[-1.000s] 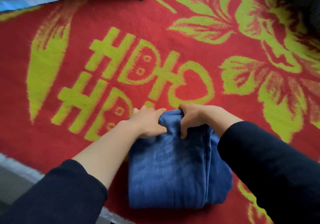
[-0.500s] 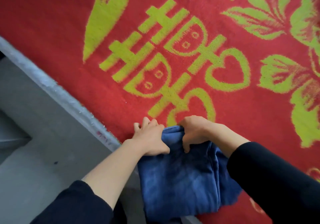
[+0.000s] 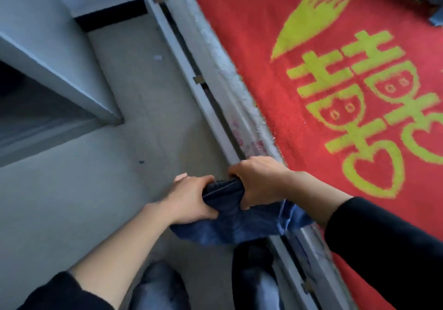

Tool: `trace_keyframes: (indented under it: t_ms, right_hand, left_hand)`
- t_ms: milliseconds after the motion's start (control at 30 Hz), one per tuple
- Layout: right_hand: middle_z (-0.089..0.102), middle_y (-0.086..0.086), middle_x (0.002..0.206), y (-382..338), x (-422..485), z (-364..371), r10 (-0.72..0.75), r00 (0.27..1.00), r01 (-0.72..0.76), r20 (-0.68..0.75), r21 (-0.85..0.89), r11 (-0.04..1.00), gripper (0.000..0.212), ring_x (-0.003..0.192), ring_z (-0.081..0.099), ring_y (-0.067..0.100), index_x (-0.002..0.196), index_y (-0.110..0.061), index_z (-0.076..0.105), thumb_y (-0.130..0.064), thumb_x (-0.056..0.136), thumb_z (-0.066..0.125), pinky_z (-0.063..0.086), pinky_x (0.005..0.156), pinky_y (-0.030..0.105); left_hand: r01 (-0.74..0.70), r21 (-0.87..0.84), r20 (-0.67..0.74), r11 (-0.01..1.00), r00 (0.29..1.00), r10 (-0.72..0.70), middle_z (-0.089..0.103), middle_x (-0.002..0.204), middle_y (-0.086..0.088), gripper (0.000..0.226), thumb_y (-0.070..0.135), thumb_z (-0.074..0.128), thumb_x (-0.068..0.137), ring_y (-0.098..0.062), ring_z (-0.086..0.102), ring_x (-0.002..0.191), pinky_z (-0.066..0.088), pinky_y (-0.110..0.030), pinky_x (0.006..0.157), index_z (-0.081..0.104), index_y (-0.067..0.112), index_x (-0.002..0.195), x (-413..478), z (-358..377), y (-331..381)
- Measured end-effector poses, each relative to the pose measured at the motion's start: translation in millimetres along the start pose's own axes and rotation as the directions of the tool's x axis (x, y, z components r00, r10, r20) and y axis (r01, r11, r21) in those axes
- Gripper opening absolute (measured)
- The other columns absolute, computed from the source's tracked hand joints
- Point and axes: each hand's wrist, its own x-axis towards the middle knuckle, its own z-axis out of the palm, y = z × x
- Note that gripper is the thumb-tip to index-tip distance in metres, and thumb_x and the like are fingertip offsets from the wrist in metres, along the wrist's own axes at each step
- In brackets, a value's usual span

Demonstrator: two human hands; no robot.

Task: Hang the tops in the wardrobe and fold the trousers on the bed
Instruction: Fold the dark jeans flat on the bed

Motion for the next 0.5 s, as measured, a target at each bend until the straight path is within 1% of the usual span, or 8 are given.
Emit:
trace_keyframes:
  t_ms: [33, 67, 133, 233, 267, 333, 400, 500]
  right_hand:
    - [0.061, -0.001, 0.078, -28, 19, -1, -0.025, 0.999, 0.024, -0.023, -0.022, 0.999, 0.039, 0.071, 0.056, 0.026, 0.093, -0.022, 0.056, -0.039, 0.061, 0.074, 0.043, 0.058, 0.032]
    - [0.061, -0.001, 0.078, -56, 38, -1, -0.054, 0.997, 0.051, -0.052, -0.043, 0.998, 0.036, 0.071, 0.056, 0.027, 0.094, -0.023, 0.054, -0.037, 0.065, 0.071, 0.042, 0.058, 0.032]
    - [0.065, 0.001, 0.085, -112, 74, 0, -0.113, 0.986, 0.103, -0.121, -0.087, 0.991, 0.031, 0.077, 0.060, 0.031, 0.098, -0.024, 0.052, -0.034, 0.073, 0.065, 0.040, 0.060, 0.033]
    - [0.065, -0.001, 0.105, -189, 127, 5, -0.210, 0.948, 0.178, -0.238, -0.148, 0.973, 0.033, 0.093, 0.062, 0.031, 0.110, -0.025, 0.055, -0.035, 0.080, 0.063, 0.040, 0.068, 0.034]
    - [0.065, -0.001, 0.105, -213, 144, 7, -0.262, 0.920, 0.218, -0.290, -0.176, 0.960, 0.034, 0.092, 0.062, 0.031, 0.111, -0.023, 0.057, -0.032, 0.079, 0.064, 0.042, 0.068, 0.035]
    - [0.067, 0.000, 0.091, -259, 177, 7, -0.360, 0.867, 0.277, -0.344, -0.267, 0.923, 0.035, 0.077, 0.065, 0.031, 0.103, -0.020, 0.062, -0.028, 0.070, 0.071, 0.046, 0.058, 0.033]
    - [0.066, -0.001, 0.080, -300, 210, 4, -0.421, 0.845, 0.312, -0.330, -0.337, 0.889, 0.037, 0.064, 0.064, 0.029, 0.096, -0.019, 0.065, -0.027, 0.062, 0.076, 0.045, 0.051, 0.029]
    - [0.066, 0.000, 0.075, -355, 256, -8, -0.529, 0.797, 0.400, -0.292, -0.400, 0.824, 0.038, 0.058, 0.063, 0.027, 0.090, -0.016, 0.066, -0.032, 0.060, 0.081, 0.046, 0.051, 0.027]
  left_hand:
    - [0.020, 0.047, -0.050, 0.999, 0.999, -0.017, 0.068, 0.092, 0.004, 0.041, 0.051, 0.065, 0.055, -0.021, 0.059, 0.103, 0.030, -0.031, 0.083, 0.048, 0.029, 0.085, -19, -9, -27]
    - [0.041, 0.082, -0.106, 0.996, 0.994, -0.032, 0.068, 0.090, 0.003, 0.039, 0.050, 0.067, 0.058, -0.023, 0.060, 0.094, 0.030, -0.030, 0.076, 0.048, 0.029, 0.086, -37, -17, -54]
    - [0.104, 0.105, -0.203, 0.989, 0.976, -0.081, 0.066, 0.087, 0.000, 0.039, 0.047, 0.066, 0.061, -0.026, 0.059, 0.087, 0.032, -0.030, 0.066, 0.051, 0.025, 0.090, -74, -31, -111]
    - [0.194, -0.016, -0.297, 0.981, 0.936, -0.190, 0.058, 0.085, 0.000, 0.038, 0.047, 0.065, 0.062, -0.026, 0.059, 0.082, 0.047, -0.034, 0.064, 0.049, 0.027, 0.091, -126, -48, -198]
    - [0.206, -0.052, -0.321, 0.977, 0.923, -0.211, 0.058, 0.086, 0.002, 0.037, 0.047, 0.064, 0.062, -0.025, 0.059, 0.083, 0.049, -0.034, 0.065, 0.049, 0.028, 0.091, -142, -52, -225]
    - [0.225, -0.094, -0.360, 0.970, 0.901, -0.244, 0.059, 0.089, 0.006, 0.035, 0.045, 0.061, 0.062, -0.020, 0.058, 0.088, 0.049, -0.032, 0.066, 0.048, 0.031, 0.091, -171, -60, -275]
    - [0.254, -0.117, -0.375, 0.960, 0.884, -0.280, 0.058, 0.091, 0.007, 0.032, 0.041, 0.062, 0.067, -0.016, 0.056, 0.089, 0.048, -0.031, 0.066, 0.049, 0.031, 0.094, -196, -69, -319]
    - [0.300, -0.144, -0.364, 0.943, 0.870, -0.332, 0.056, 0.090, 0.006, 0.026, 0.039, 0.060, 0.073, -0.019, 0.058, 0.085, 0.048, -0.032, 0.065, 0.050, 0.032, 0.096, -224, -83, -378]
